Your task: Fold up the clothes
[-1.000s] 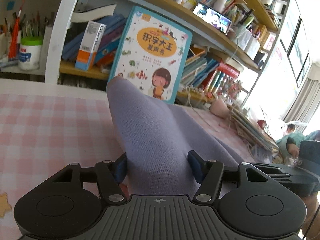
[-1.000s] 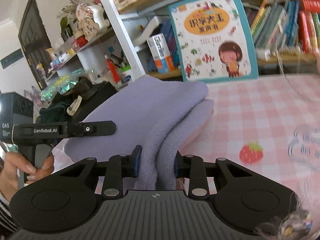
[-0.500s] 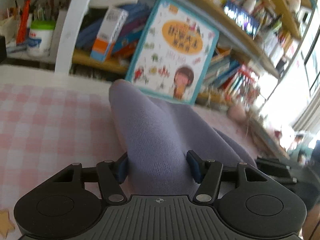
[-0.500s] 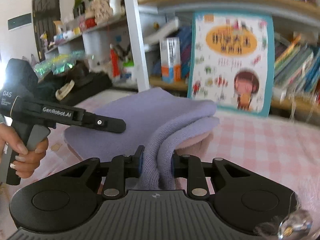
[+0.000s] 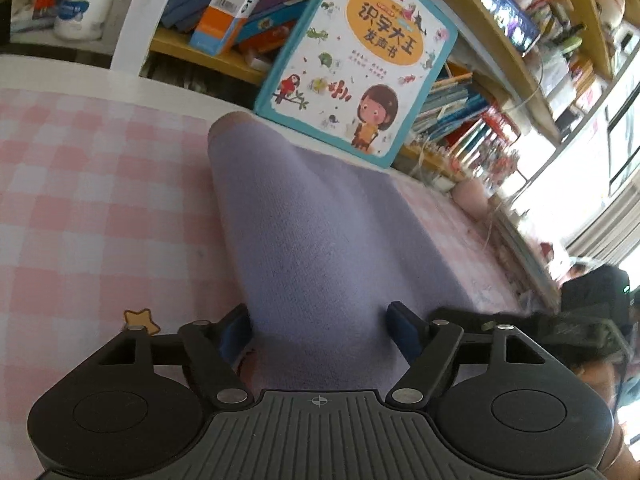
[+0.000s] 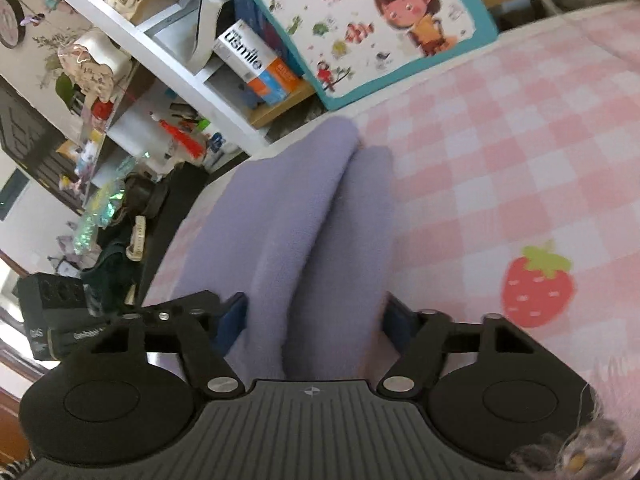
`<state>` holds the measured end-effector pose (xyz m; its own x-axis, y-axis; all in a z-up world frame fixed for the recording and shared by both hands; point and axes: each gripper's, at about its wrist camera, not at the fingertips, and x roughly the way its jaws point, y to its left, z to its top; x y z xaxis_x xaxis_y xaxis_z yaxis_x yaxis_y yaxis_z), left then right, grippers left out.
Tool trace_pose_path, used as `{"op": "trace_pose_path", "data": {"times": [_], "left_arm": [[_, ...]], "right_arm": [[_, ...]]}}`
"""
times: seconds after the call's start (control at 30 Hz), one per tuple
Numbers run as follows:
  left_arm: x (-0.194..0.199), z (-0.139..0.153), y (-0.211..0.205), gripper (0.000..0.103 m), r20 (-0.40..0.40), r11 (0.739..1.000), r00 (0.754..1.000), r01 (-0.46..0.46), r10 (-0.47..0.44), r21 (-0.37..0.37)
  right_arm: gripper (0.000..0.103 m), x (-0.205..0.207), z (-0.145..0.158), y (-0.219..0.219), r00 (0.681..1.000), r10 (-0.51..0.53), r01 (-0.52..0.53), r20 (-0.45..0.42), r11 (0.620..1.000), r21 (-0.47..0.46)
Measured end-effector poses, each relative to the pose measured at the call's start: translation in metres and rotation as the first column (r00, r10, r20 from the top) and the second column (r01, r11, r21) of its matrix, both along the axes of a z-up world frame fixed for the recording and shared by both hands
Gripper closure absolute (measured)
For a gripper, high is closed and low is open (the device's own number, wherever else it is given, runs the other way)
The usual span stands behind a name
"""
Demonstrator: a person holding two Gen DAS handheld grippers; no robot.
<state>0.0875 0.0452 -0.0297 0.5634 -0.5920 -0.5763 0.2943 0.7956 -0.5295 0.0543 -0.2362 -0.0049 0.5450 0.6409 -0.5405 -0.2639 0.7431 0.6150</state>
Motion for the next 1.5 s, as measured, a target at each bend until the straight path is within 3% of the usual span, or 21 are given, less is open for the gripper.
{"op": "trace_pose_path", "data": {"times": [0.1, 0.2, 0.33, 0.5, 0.63, 0.93, 1.2, 1.5], "left_arm": [[-0.006, 0.001, -0.003, 0.037, 0.035, 1.000, 0.999, -0.006, 0.005, 0.012], [-0.015, 0.009, -0.005, 0.042, 0.077, 1.000, 0.997, 0.002, -0.003, 0.013], [-0.017, 0.025, -0.002, 0.042, 0.126, 1.000, 0.992, 0.000, 0.004, -0.029], [-0.002, 0.043, -0.006, 0.042, 0.164, 1.000, 0.986, -0.004, 0.005, -0.004], [0.024, 0.045, -0.003, 0.042, 0.150, 1.000, 0.988, -0.022, 0.021, 0.004], [0.076, 0.028, 0.000, 0.042, 0.156, 0.996, 0.984, -0.088, 0.086, 0.010], [0.096, 0.009, 0.004, 0.042, 0.151, 0.992, 0.980, -0.126, 0.127, -0.015], [0.108, -0.008, 0.008, 0.039, 0.123, 0.987, 0.980, -0.157, 0.160, -0.033]], "right_arm": [[0.068, 0.004, -0.003, 0.006, 1.000, 0.008, -0.008, -0.001, 1.000, 0.017], [0.073, -0.011, 0.007, 0.008, 0.995, 0.025, -0.024, 0.097, 1.000, -0.018], [0.073, -0.019, 0.022, 0.008, 0.981, 0.030, -0.023, 0.192, 0.999, -0.035], [0.073, -0.010, 0.039, 0.012, 0.965, 0.030, -0.015, 0.261, 0.998, -0.059], [0.073, 0.012, 0.045, 0.022, 0.956, 0.051, -0.017, 0.289, 0.993, -0.118], [0.073, 0.069, 0.033, 0.034, 0.954, 0.061, -0.014, 0.292, 0.987, -0.162], [0.073, 0.104, 0.021, 0.041, 0.950, 0.079, -0.018, 0.301, 0.980, -0.198], [0.069, 0.116, 0.001, 0.039, 0.962, 0.024, 0.019, 0.273, 0.988, -0.153]]}}
